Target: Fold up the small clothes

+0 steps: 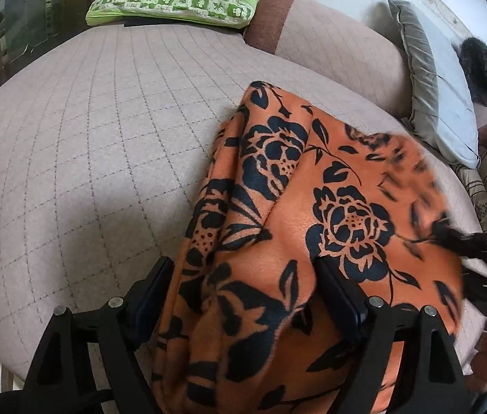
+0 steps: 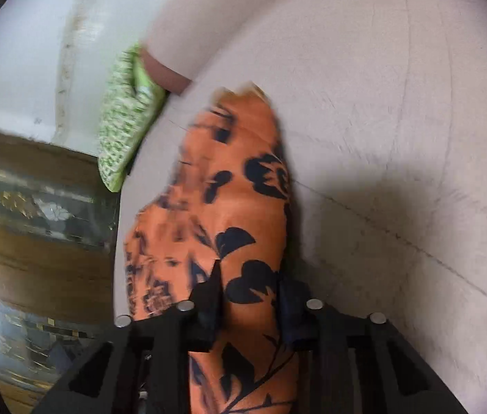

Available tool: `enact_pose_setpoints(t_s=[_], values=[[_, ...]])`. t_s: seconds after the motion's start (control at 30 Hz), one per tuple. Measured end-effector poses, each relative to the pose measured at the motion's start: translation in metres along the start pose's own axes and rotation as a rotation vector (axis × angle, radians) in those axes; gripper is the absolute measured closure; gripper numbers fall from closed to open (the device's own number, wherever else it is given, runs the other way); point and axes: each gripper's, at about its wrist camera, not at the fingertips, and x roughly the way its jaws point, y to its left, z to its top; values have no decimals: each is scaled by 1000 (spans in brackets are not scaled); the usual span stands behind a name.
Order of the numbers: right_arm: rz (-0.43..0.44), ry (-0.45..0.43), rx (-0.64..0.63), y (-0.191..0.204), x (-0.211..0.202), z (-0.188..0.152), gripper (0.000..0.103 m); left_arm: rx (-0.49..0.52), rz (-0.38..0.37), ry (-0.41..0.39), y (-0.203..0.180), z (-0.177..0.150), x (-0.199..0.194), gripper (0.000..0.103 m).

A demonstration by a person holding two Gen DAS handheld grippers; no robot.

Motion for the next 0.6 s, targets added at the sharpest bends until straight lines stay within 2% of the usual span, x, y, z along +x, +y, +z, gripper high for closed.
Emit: enact_pose_setpoints(t_s=[0.03, 0.07, 0.1, 0.13, 0.17, 0.3, 0.37, 0.4, 0.43, 0.47, 0.5, 0.53, 0.57, 0.6], values=[[-50, 0, -19, -4, 9, -3, 74, -3, 2, 0, 1, 0, 0, 17], [-92, 62, 27, -21, 27, -2, 59, 2, 4, 4, 0, 1, 2, 16], [-39, 89, 104, -35, 33, -1, 53, 6, 9, 4, -1, 0, 1, 16], [39, 65, 194, -44, 24, 2, 50, 7, 10, -2, 0, 0, 0, 16], [61, 60, 184, -40, 17, 6, 45, 5, 10, -4, 1, 1, -1, 16], [63, -36, 114, -28, 1, 29, 28, -18, -8, 8, 4, 2, 1, 16], [61, -12, 147, -32, 19, 40, 27, -14, 3, 4, 3, 2, 1, 16], [75, 30, 167, -34, 37, 46, 27, -12, 2, 3, 3, 1, 1, 16], [87, 61, 158, -35, 48, 49, 27, -13, -1, 3, 2, 2, 1, 16], [70, 62, 144, -32, 53, 49, 58, -17, -6, 3, 3, 2, 0, 16], [37, 36, 150, -29, 53, 48, 79, -23, -10, -1, 4, 2, 0, 16], [37, 11, 138, -23, 50, 49, 79, -24, -10, -2, 6, 2, -1, 16], [-5, -42, 40, -8, 42, 45, 79, -26, -11, -4, 6, 1, -2, 15], [-52, -51, -5, -6, 44, 43, 79, -30, -10, -4, 6, 2, -2, 15]])
